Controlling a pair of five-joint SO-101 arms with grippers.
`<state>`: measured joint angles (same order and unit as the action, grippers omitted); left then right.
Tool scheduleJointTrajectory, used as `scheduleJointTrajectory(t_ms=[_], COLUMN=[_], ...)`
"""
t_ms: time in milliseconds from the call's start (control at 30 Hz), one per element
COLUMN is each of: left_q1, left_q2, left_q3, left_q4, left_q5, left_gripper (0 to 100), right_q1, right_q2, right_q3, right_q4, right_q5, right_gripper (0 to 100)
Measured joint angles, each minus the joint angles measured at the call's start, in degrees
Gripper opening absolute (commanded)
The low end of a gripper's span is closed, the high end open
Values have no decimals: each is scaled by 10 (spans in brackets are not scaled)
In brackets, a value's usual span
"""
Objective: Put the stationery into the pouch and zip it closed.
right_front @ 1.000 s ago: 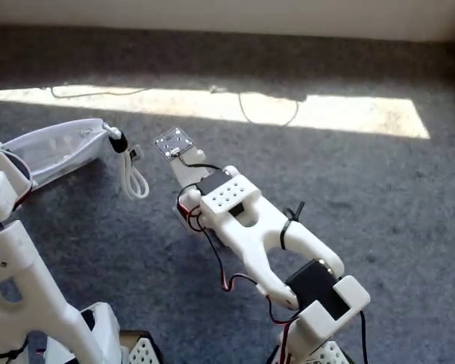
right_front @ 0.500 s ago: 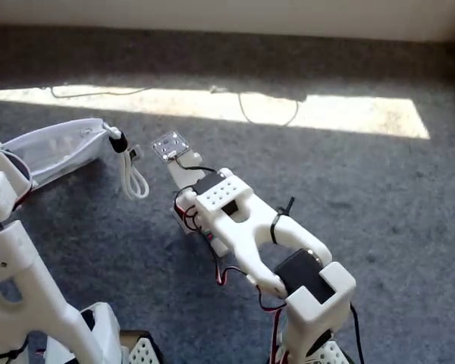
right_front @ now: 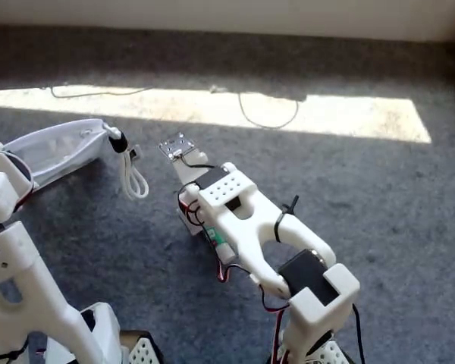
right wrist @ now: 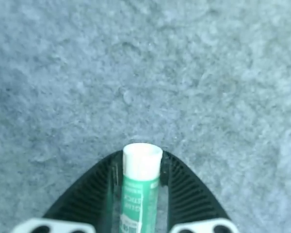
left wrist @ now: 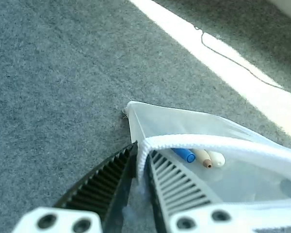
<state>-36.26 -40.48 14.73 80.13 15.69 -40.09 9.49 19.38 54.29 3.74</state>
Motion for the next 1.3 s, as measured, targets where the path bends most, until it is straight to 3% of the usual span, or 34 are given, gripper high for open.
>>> scheduleJointTrajectory(t_ms=[267,767,1067,1300], left_q1=[72,273,350,375], left_q2=[0,0,2,2], left_q3=[0,-27,-28,-28], left_q4=[0,0,0,0], left_q5=[0,0,0,0], left_gripper=[6,6,6,6], right_q1=[10,32,32,32], right_q2=[-170,-495,-639,-706], right_q3=[43,113,116,116], right_q4=[30,30,31,-34], right_q5=[0,0,-1,-91], right_gripper=[5,5,5,5])
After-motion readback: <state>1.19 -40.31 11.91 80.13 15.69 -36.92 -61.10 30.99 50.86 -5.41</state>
